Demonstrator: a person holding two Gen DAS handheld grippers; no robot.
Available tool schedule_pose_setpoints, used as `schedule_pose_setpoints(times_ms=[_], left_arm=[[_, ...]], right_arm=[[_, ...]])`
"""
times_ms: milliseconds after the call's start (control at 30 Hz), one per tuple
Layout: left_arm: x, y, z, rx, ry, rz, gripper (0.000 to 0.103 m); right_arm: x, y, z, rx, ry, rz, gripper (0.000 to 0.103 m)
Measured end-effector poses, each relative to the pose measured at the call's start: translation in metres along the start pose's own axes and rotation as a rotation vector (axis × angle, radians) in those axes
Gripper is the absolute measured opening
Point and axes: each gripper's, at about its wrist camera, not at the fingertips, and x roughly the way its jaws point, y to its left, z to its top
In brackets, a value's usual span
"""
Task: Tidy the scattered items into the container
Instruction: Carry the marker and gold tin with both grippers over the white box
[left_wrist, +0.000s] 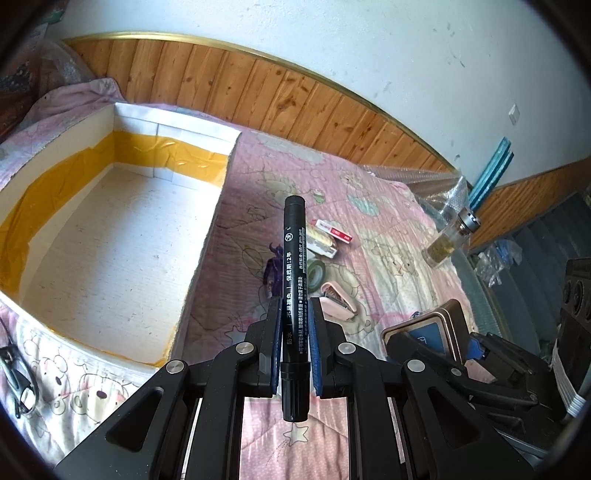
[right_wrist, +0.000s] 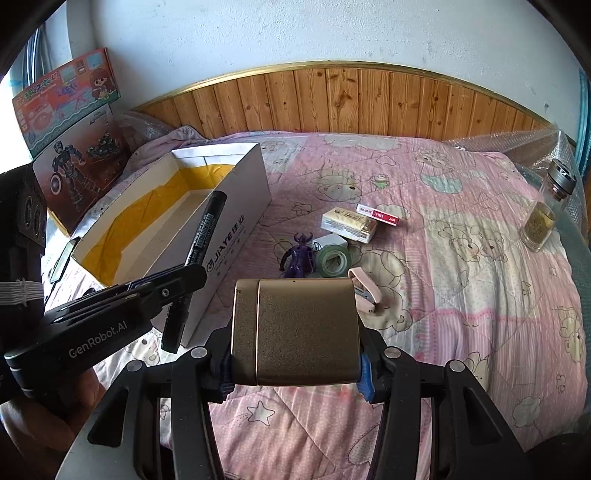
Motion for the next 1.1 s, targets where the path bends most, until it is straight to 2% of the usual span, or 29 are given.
schedule_pose_setpoints(times_ms=[1100], left_arm=[[-0.030,0.056,0.036,-0.079,-0.051,-0.004,0.013]], right_arm=[[0.004,0.067,0.051,-0.076,-0.037,0.052,0.051]])
